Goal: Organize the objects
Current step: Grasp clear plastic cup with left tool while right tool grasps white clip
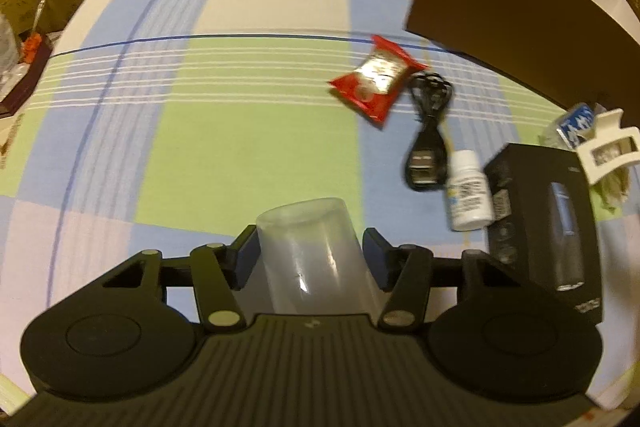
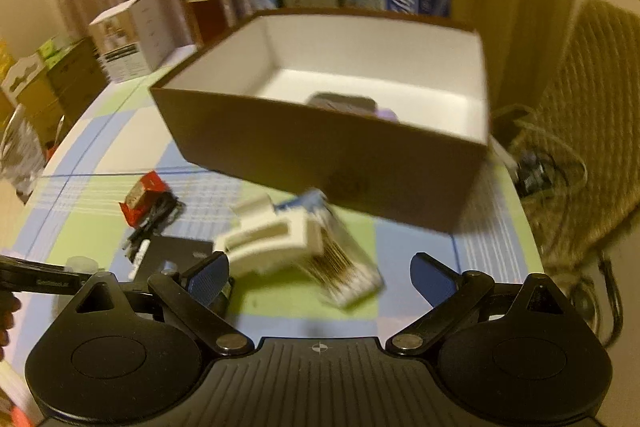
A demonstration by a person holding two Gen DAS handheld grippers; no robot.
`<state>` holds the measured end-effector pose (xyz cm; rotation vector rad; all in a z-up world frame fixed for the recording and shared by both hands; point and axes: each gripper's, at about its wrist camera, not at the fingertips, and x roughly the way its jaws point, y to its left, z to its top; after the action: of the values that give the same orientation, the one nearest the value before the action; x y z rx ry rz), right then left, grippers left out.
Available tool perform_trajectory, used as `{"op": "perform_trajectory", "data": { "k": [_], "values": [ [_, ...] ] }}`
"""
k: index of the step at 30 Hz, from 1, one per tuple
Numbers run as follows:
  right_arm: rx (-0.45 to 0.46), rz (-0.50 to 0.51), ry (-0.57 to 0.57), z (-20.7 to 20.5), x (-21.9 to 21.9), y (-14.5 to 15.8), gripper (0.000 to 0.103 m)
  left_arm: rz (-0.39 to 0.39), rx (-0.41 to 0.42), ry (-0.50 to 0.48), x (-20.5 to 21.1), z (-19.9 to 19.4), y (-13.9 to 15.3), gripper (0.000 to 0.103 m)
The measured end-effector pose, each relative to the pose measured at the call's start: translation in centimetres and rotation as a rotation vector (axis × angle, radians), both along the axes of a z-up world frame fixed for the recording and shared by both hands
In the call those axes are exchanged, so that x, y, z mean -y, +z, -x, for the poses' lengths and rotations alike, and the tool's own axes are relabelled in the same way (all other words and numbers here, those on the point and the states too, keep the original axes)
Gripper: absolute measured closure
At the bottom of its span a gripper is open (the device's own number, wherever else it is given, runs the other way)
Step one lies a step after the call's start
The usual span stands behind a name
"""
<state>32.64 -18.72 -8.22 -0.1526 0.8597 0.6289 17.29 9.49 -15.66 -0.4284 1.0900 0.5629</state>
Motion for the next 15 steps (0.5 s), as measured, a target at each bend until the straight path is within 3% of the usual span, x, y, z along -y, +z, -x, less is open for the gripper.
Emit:
{"op": "perform_trajectory", "data": {
  "k": [2,15],
  "values": [
    [0.027,0.004,0.042,-0.1,-1.3,-0.1,0.027,-0.010,-0.004,0.017,-0.6,0.5,0.1,0.051],
    [0.127,0.116,0.165,-0.9,-7.9,-3.3,0.056,-0.026,0.002,0.100,-3.2,2.6,0.3,0.051]
  ]
}}
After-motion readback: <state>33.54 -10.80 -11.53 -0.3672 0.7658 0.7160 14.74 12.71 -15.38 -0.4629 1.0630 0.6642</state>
